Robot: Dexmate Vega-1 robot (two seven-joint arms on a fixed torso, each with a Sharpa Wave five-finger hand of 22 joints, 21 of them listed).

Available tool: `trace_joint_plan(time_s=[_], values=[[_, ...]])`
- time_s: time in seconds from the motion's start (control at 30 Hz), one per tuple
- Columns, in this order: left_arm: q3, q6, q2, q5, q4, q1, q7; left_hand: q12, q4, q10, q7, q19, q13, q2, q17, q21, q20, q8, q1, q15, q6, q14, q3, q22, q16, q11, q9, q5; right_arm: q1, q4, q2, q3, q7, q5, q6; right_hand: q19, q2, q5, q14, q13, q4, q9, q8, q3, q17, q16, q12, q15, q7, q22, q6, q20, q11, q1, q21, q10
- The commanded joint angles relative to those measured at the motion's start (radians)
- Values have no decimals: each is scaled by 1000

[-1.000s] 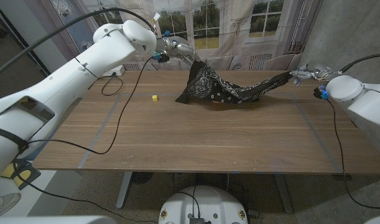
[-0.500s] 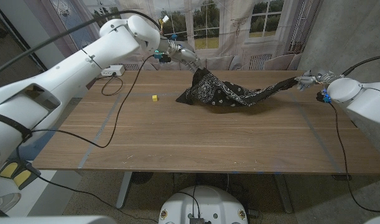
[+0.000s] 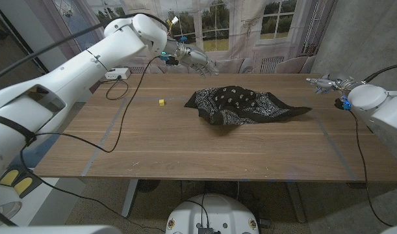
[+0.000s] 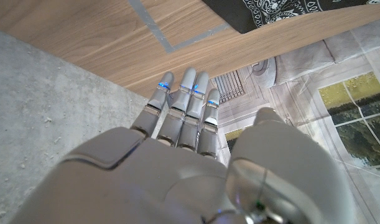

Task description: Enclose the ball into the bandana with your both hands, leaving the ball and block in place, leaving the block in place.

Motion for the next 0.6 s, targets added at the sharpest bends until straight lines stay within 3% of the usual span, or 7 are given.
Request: trace_joint_plan(time_s=[0.03,0.1,0.17,0.23,0.33,0.5,0.6], values=[[-62,-24,12,-39,-32,65,48,-12,11,-43,1,-20,-7,-17,-5,-12,8,-48,-42,11,-61,-31,-25,0,-3,14,-3,11,-150,93,153,168,76,14,302,-41,-16,17,-76,-32,14,2,-19,-43,-29,-48,-74,27,-3,1,-56,11,8,-70,-23,-94],[-84,57,29,-16,-111,105,151,-20,15,-74,-6,-20,-12,-16,-9,-14,15,-74,-54,15,-95,-38,-32,0,-1,24,-4,14,-159,90,182,178,56,8,313,-47,-9,21,-95,-38,15,2,-19,-46,-34,-58,-90,32,-8,1,-64,8,6,-80,-27,-114],[-76,84,46,44,-169,121,224,-19,15,-78,-20,-3,-14,-9,-11,-10,28,-84,-53,17,-105,-33,-29,0,3,27,-4,16,-173,112,203,195,90,14,376,-50,7,25,-97,-41,12,2,-18,-39,-35,-58,-94,31,-10,1,-66,6,6,-73,-29,-115],[-61,93,54,82,-196,121,244,-16,9,-78,-32,21,-18,2,-17,-3,30,-92,-44,6,-105,-21,-23,0,8,27,-4,18,-177,117,226,202,91,19,397,-50,16,27,-96,-44,8,2,-15,-34,-37,-58,-97,29,-11,1,-61,6,7,-68,-30,-113],[-29,120,59,151,-233,117,270,-23,-2,-111,-74,25,-26,1,-29,-8,20,-120,-36,0,-139,-36,-23,-2,1,22,-4,16,-184,121,250,205,83,4,433,-51,27,29,-92,-47,5,2,-11,-29,-40,-58,-100,27,-10,1,-54,4,7,-62,-31,-109],[7,132,45,277,-266,154,380,-38,-6,-228,-167,-13,-45,-28,-46,-41,15,-178,-68,10,-259,-111,-53,-6,-13,0,-3,15,-193,145,296,206,95,-3,532,-48,32,29,-84,-51,1,2,-6,-28,-45,-56,-101,25,-7,1,-42,6,6,-61,-31,-99],[76,172,34,413,-278,134,399,-39,-4,-257,-191,-17,-50,-42,-48,-48,21,-183,-84,9,-291,-119,-66,-7,-10,-6,-3,17,-198,152,315,209,96,-4,568,-47,35,28,-79,-54,-1,2,-2,-28,-47,-55,-102,24,-6,1,-33,5,7,-61,-32,-91]])
